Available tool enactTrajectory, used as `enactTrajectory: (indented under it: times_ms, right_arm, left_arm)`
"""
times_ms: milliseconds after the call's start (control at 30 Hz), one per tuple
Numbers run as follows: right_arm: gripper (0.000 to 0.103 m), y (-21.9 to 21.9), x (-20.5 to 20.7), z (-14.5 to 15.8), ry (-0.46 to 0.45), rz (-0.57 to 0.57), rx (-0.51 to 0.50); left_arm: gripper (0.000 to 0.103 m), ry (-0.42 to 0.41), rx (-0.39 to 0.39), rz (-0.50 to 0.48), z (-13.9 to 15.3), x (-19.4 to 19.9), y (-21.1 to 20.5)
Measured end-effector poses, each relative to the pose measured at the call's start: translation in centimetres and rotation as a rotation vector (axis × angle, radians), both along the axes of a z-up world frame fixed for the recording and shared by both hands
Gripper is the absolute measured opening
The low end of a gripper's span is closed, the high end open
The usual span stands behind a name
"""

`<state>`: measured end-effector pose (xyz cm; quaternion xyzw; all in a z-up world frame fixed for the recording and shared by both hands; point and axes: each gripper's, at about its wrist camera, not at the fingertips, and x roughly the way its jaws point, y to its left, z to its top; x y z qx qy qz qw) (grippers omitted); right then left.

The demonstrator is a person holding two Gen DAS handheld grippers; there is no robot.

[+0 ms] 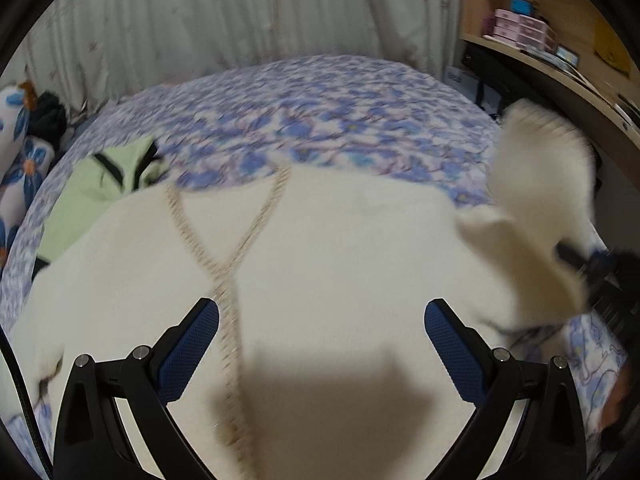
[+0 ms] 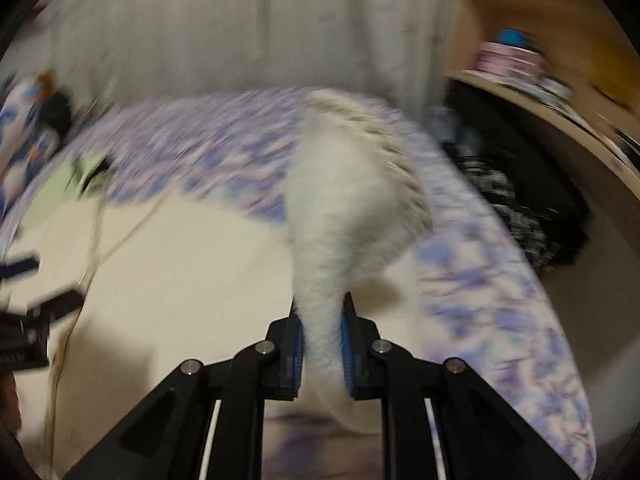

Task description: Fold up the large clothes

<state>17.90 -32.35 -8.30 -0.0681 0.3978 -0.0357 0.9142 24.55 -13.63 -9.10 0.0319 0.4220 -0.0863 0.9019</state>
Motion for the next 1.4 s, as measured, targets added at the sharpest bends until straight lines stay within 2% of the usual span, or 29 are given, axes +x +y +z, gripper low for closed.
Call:
enactTrajectory:
  times_ms: [100, 200, 300, 400, 567, 700, 800, 833, 867, 933, 967, 1033, 1100, 1200, 1300, 1400]
  right_arm:
    - [0.027, 3.4, 0.5, -3.9, 0.103, 0.054, -0.037]
    - [0.035, 4.6, 0.2, -5.8, 0.156, 0.023, -0.008]
    - [0.047, 4.0, -0.3, -5.6, 0.155, -0.012, 0.102]
    - [0.054, 3.4, -1.2, -5.2, 0.146, -0.047, 0.213]
    - [0.055, 2.8, -4.3, -5.4, 0.121, -0.122, 0.351]
    - [0.055, 0.8, -7.2, -6.7, 0.116, -0.222, 0.517]
    - [0.055, -0.1, -9.0, -7.2, 0.106, -0.255, 0.607]
    - [0.055, -0.2, -9.4, -7.1, 0.101, -0.255, 0.622]
    - [0.055, -0.3, -9.7, -7.0, 0.098, -0.255, 0.626]
    - [0.055, -0.4, -10.0, -6.8, 0.098, -0.248, 0.619]
    - [0.055, -0.4, -10.1, -6.6, 0.097, -0.247, 0.608]
    - [0.055, -0.7, -10.2, -6.4, 0.096, -0.255, 0.599]
    - [0.055, -1.2, -10.6, -6.3, 0.092, -0.266, 0.611]
    - [0.055, -1.8, -11.1, -5.6, 0.070, -0.272, 0.619]
    - [0.055, -1.8, -11.5, -4.5, 0.036, -0.268, 0.585]
    - [0.055, -1.7, -11.4, -4.2, 0.029, -0.263, 0.571]
  left_arm:
    - [0.102, 0.045, 0.002, 0.023, -1.5, -0.3, 2.1]
    - [0.102, 0.080, -0.016, 0.025, -2.5, -0.6, 3.5]
    - [0.102, 0.104, -0.049, 0.015, -3.0, -0.6, 4.0]
    - [0.102, 0.139, -0.125, -0.011, -3.3, -0.5, 3.6]
    - [0.102, 0.193, -0.229, -0.097, -4.1, -0.3, 1.5]
    - [0.102, 0.278, -0.274, -0.134, -6.2, 0.6, -0.1]
    - [0.089, 0.363, -0.339, -0.134, -8.1, 1.4, -1.2]
    - [0.080, 0.395, -0.367, -0.133, -8.8, 1.7, -1.6]
    - [0.074, 0.410, -0.379, -0.128, -9.3, 1.9, -2.0]
    - [0.069, 0.410, -0.378, -0.117, -9.5, 2.1, -2.8]
    - [0.050, 0.410, -0.386, -0.128, -9.4, 2.2, -3.4]
    - [0.017, 0.446, -0.393, -0.145, -9.3, 2.4, -4.4]
    - [0.013, 0.416, -0.338, -0.134, -8.5, 2.6, -5.3]
    - [0.011, 0.277, -0.248, -0.159, -5.2, 2.3, -5.8]
    - [0.010, 0.146, -0.189, -0.138, -1.6, 2.5, -4.3]
    - [0.010, 0.061, -0.137, -0.101, 0.6, 3.1, -1.7]
